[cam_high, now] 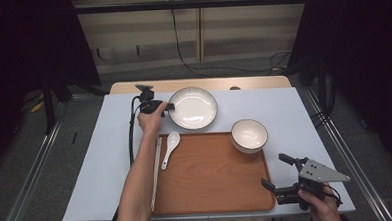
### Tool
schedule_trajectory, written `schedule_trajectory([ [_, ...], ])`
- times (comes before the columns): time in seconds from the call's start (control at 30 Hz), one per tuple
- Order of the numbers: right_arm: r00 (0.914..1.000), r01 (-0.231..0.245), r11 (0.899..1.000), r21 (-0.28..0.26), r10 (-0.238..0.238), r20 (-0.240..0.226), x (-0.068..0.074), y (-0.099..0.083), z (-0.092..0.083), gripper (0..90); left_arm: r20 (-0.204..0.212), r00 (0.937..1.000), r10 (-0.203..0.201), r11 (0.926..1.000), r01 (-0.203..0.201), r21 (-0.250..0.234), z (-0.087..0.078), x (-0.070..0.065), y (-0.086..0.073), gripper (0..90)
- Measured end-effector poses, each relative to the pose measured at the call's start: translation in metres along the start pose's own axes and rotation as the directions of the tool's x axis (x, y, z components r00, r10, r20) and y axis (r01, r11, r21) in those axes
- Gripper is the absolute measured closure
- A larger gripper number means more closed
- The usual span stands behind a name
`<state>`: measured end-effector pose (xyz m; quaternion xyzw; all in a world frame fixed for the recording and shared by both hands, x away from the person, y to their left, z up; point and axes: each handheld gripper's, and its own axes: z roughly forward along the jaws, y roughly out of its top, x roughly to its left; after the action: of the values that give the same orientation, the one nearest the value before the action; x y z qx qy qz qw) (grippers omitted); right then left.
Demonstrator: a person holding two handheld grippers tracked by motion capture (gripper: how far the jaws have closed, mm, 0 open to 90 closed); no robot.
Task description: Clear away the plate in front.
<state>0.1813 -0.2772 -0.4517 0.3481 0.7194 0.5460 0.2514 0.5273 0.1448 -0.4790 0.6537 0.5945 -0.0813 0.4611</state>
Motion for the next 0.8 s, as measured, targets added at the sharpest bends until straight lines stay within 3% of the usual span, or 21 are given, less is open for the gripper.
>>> schedule_trajectory([
  [0.03,1.0000,-0.005,1.000,-0.002,0.005,0.002,0.000,0.000,0.000,1.8,0.014,0.9998,0.017,0.9998,-0.016,-0.014,0.000,-0.001,0.000,84.3],
  [0.07,1.0000,-0.005,1.000,-0.001,0.005,0.002,0.000,0.000,0.000,1.8,-0.002,0.9988,0.049,0.9987,-0.050,-0.010,-0.001,-0.004,0.000,84.2],
  [0.1,1.0000,-0.002,1.000,0.002,0.002,0.003,-0.001,0.000,0.000,1.8,-0.011,0.9983,0.057,0.9984,-0.057,-0.002,-0.002,-0.007,0.000,84.8],
  [0.13,1.0000,-0.006,1.000,0.006,0.006,-0.002,-0.001,-0.001,0.000,1.8,0.006,0.9988,0.048,0.9988,-0.048,-0.007,-0.003,-0.008,0.001,84.5],
  [0.2,1.0000,-0.005,1.000,0.006,0.005,-0.004,-0.001,-0.001,0.001,1.8,-0.027,0.9967,0.076,0.9970,-0.077,-0.010,-0.006,-0.012,0.002,84.4],
  [0.23,1.0000,-0.005,1.000,0.004,0.005,-0.004,-0.001,0.000,0.001,1.8,-0.018,0.9979,0.063,0.9978,-0.063,-0.022,-0.007,-0.013,0.002,84.2],
  [0.3,1.0000,-0.005,1.000,0.008,0.005,0.000,-0.001,-0.001,0.001,1.8,-0.045,0.9960,0.078,0.9960,-0.080,-0.041,-0.010,-0.014,0.002,84.0],
  [0.4,1.0000,-0.008,1.000,0.006,0.008,0.002,-0.001,-0.001,0.000,1.8,-0.041,0.9960,0.079,0.9955,-0.081,-0.050,-0.013,-0.016,0.003,83.7],
  [0.53,1.0000,-0.008,1.000,0.004,0.008,0.000,-0.001,-0.001,0.000,1.8,-0.031,0.9990,0.032,0.9962,-0.034,-0.080,-0.018,-0.015,0.004,83.6],
  [0.6,1.0000,-0.006,1.000,0.004,0.006,0.001,-0.001,-0.001,0.000,1.8,-0.020,0.9994,0.027,0.9960,-0.029,-0.084,-0.021,-0.014,0.005,83.6],
  [0.73,1.0000,-0.002,1.000,0.003,0.002,-0.002,-0.001,0.000,0.000,1.8,0.013,0.9986,0.052,0.9963,-0.051,-0.070,-0.028,-0.014,0.006,83.2],
  [0.8,1.0000,-0.007,1.000,0.005,0.007,0.000,-0.001,0.000,0.000,1.7,0.005,0.9977,0.067,0.9953,-0.066,-0.070,-0.031,-0.016,0.006,82.8],
])
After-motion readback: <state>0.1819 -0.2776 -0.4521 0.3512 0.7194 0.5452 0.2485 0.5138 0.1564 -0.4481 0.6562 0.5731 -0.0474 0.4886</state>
